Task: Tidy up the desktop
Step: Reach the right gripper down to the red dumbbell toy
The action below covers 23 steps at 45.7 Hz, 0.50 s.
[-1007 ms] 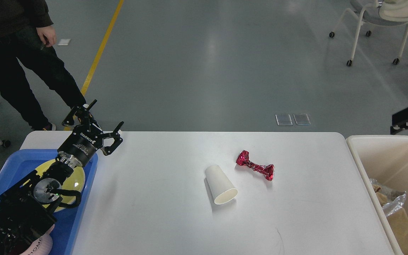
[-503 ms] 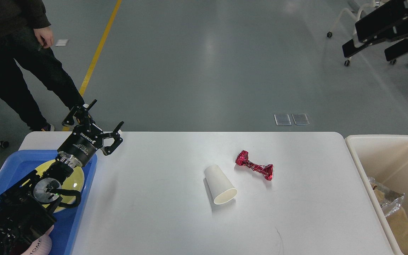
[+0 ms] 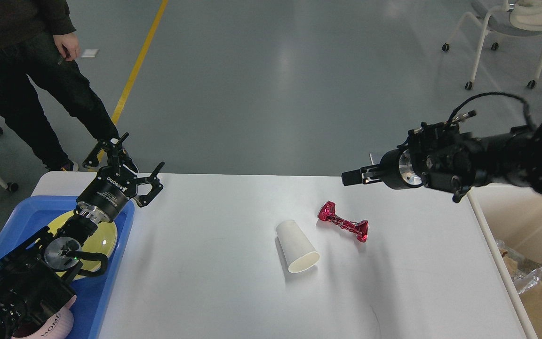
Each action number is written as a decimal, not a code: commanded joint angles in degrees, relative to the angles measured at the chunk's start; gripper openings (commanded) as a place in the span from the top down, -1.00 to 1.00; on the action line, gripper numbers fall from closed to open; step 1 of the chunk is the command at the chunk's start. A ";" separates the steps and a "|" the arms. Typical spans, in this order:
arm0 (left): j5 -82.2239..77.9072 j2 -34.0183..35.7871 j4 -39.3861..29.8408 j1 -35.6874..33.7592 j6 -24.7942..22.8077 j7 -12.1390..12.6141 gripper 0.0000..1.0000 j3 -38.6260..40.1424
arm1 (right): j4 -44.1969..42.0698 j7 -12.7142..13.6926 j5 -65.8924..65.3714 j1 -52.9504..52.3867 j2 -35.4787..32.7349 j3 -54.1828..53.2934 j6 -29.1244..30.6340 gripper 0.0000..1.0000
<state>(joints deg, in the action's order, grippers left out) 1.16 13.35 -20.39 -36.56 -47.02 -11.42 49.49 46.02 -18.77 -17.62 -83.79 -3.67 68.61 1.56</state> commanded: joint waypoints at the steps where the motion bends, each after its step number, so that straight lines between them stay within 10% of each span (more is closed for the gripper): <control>1: -0.02 0.01 0.00 -0.01 0.00 -0.01 -1.00 -0.01 | -14.18 1.01 -0.22 12.93 5.33 -0.23 -1.99 -1.00; 23: -0.02 0.01 0.00 -0.01 0.00 -0.09 -1.00 -0.01 | -34.85 4.62 -1.27 30.44 11.84 -0.41 -2.96 -1.00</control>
<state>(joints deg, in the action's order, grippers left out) 1.13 13.36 -20.40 -36.57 -47.03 -11.42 49.48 12.46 -14.32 -18.88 -55.14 7.35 68.13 -1.25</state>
